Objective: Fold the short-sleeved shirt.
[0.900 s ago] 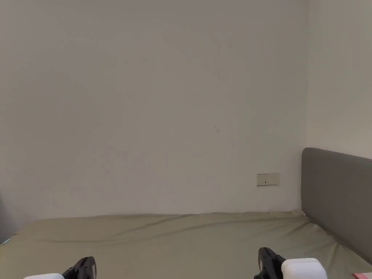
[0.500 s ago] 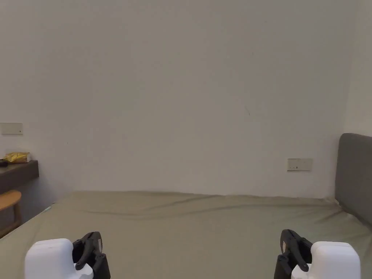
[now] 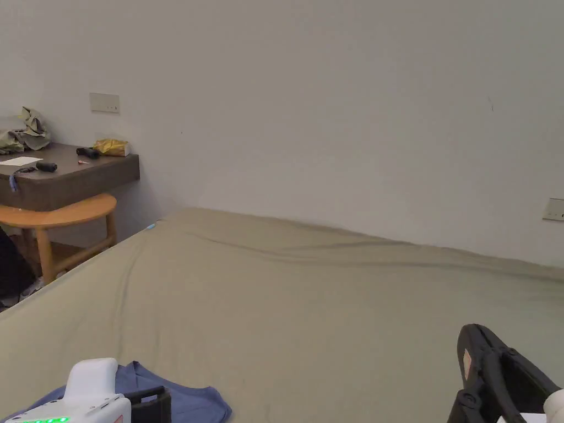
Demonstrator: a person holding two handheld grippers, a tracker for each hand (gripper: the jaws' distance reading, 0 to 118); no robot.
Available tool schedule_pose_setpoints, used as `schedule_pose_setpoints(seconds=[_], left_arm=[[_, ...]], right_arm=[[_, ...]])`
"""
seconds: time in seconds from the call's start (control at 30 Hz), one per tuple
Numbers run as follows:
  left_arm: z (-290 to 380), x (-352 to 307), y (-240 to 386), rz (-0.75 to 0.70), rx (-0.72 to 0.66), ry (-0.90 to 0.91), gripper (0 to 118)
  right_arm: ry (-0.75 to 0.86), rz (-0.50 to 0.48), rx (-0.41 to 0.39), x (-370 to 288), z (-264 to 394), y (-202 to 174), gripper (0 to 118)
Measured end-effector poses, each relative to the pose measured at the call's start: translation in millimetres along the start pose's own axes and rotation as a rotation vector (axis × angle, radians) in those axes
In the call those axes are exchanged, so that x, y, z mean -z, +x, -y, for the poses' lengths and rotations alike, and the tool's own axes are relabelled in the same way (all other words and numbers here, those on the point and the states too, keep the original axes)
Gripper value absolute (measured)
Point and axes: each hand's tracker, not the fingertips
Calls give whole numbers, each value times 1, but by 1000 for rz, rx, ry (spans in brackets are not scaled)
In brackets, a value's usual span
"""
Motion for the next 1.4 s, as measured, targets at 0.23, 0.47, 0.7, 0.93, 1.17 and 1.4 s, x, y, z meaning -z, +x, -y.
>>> schedule_pose_setpoints(seconds=[0.23,0.47,0.7,0.93,1.17,1.4], left_arm=[[50,131,-1,57,5,-226,115],[83,193,13,-10,183,-304,97],[65,177,-1,-49,136,-182,6],[30,144,25,11,112,-168,6],[-18,99,121,178,165,-124,6],[-11,48,292,475,357,-67,6]], right_arm=[[-195,-32,-55,48,53,-19,4],[-314,-25,-11,68,91,-13,5],[-423,-24,90,67,105,2,5],[-418,42,115,41,103,36,5],[-380,124,173,14,85,93,5],[-325,236,162,-28,69,146,5]])
